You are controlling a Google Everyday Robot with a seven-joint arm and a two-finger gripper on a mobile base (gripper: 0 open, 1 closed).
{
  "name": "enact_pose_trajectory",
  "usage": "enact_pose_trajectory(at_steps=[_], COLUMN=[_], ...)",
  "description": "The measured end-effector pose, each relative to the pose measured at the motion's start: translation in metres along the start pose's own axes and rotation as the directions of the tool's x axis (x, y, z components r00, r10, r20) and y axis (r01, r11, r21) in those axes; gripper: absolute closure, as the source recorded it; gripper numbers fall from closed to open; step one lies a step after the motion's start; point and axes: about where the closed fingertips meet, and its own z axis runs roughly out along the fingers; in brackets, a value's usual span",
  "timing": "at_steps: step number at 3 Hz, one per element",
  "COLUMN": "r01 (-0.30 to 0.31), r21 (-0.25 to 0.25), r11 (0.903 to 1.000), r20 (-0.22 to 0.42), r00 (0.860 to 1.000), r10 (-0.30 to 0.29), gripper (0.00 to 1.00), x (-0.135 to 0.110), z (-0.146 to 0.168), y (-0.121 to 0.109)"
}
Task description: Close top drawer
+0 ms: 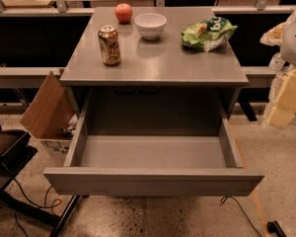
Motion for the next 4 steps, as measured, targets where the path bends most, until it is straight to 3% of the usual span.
enact_pose_trajectory(at_steps=[1, 2, 3, 4], r01=[0.0, -0.012, -0.062, -0.108], r21=[0.0, 0.002, -0.022, -0.048], r11=[1.0, 0.9999, 0.9978, 0.993], r20=[0.0, -0.017, -0.027, -0.02], r00=[1.0, 1.0, 0.998, 0.994], r10=[0.0, 0.012, 0.062, 0.107], gripper=[0.0, 0.15, 0.46, 0.7], x=[0.0, 0.006, 0.04, 0.075], z=[0.0, 0.013, 0.063, 0.105], y=[0.0, 0.012, 0.056, 0.09])
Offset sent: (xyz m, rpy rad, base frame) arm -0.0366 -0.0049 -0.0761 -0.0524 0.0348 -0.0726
